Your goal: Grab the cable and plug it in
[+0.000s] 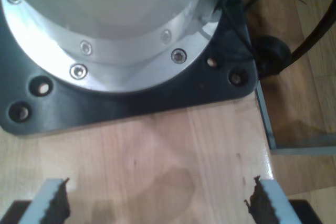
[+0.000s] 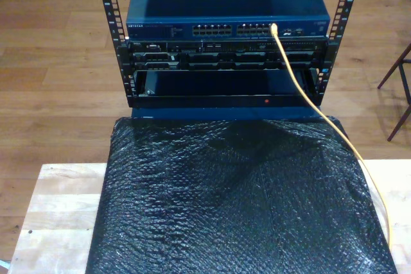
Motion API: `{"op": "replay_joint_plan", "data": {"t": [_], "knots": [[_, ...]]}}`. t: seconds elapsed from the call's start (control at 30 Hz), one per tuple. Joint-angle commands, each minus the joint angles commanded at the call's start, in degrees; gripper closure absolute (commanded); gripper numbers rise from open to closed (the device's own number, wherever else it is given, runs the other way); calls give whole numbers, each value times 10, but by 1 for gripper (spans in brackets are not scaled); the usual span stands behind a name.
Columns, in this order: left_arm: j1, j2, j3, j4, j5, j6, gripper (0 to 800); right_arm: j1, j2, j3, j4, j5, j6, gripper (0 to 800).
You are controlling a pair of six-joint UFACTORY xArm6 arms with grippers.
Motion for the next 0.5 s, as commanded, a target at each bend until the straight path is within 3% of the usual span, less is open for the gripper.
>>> {"op": "replay_joint_plan", "data": {"t": [0.5], "knots": [[0,0,0,0,0,0,0,-1,-2,6,1,-11,0,0]]}}
